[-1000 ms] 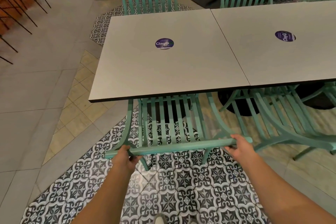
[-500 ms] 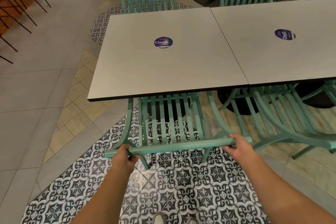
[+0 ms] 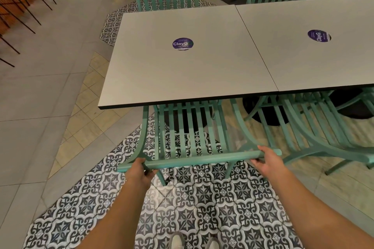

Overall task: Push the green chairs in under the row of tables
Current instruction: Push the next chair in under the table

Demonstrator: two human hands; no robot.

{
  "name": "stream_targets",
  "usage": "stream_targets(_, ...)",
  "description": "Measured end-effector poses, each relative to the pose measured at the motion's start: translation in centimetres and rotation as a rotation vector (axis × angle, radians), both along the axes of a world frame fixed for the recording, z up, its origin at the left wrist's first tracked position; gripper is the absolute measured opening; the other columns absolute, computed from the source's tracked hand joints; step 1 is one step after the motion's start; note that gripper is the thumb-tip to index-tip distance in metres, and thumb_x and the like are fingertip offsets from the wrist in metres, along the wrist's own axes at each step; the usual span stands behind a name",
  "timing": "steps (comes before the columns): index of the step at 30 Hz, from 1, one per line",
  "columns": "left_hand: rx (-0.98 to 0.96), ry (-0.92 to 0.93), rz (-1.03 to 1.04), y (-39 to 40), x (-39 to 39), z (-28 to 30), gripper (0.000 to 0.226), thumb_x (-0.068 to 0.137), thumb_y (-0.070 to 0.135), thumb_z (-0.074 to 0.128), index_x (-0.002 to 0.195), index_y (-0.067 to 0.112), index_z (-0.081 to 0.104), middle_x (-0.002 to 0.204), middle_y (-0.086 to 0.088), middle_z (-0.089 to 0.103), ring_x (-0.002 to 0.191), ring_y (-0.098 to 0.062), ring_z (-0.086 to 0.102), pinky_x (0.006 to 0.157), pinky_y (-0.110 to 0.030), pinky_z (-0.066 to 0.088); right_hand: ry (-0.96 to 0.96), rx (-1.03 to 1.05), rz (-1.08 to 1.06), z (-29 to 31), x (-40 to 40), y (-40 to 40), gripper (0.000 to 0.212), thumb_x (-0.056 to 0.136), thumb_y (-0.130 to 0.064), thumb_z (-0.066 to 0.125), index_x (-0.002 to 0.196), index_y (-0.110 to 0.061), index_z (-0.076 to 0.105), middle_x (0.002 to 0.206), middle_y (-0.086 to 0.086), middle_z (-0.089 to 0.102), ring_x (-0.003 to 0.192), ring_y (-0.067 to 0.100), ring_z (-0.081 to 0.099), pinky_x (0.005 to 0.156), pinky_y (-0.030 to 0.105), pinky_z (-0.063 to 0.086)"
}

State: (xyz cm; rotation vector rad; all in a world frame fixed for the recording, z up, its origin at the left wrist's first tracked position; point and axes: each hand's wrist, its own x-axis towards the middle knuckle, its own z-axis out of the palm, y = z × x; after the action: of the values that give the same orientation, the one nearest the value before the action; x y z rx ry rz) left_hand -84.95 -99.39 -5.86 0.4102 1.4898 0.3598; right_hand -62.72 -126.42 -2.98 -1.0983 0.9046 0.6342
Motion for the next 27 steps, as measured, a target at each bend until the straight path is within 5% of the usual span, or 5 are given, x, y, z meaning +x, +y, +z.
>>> stream_targets(6,0.023,-0.014,-0.007,0.2,-0.3,-0.2,0.036,0.091,0.011,0.06,0.125,0.003,0.049,0.106,-0.018,0.056,0.09,-0.032,0.061,0.066,-0.042,0.054,0.006,0.005,0.028,0.1,-0.2,-0.1,0.01,0.091,-0.005,0.056,0.091,-0.006,0.046,0.102,0.019,0.053,0.083,0.03,0.058,0.098,0.046,0.047)
stream_targets(9,0.02,-0.036,-0.037,0.0,-0.6,0.2,0.02,0.092,0.013,0.061,0.109,0.004,0.053,0.098,-0.015,0.056,0.096,-0.032,0.062,0.058,-0.045,0.06,-0.012,0.011,0.067,-0.4,-0.2,-0.5,0.008,0.091,-0.008,0.057,0.093,-0.007,0.049,0.107,0.018,0.055,0.09,0.029,0.059,0.097,0.045,0.048)
stream_targets(16,0.089,-0.105,-0.121,-0.4,-2.5,0.8,0.028,0.096,0.025,0.056,0.113,0.004,0.056,0.102,-0.017,0.061,0.104,-0.034,0.061,0.06,-0.045,0.059,-0.097,0.065,0.112,-1.4,-1.1,-2.6,0.011,0.092,-0.017,0.056,0.102,-0.012,0.053,0.117,0.017,0.06,0.106,0.033,0.061,0.087,0.046,0.054)
stream_targets(22,0.052,-0.068,-0.165,0.5,-2.9,1.9,0.027,0.1,0.021,0.048,0.113,-0.002,0.054,0.112,-0.024,0.063,0.096,-0.034,0.067,0.053,-0.041,0.059,-0.17,-0.019,0.175,-1.5,-1.7,-3.6,0.023,0.094,-0.019,0.053,0.115,-0.011,0.056,0.116,0.017,0.063,0.096,0.029,0.067,0.062,0.033,0.06)
stream_targets(27,0.06,-0.022,-0.163,0.7,-2.8,2.1,0.027,0.098,0.018,0.051,0.114,-0.003,0.054,0.109,-0.024,0.066,0.092,-0.033,0.069,0.045,-0.036,0.058,-0.189,-0.076,0.209,-1.4,-1.6,-3.2,0.025,0.094,-0.014,0.053,0.119,-0.009,0.054,0.108,0.018,0.065,0.092,0.029,0.068,0.062,0.037,0.06)
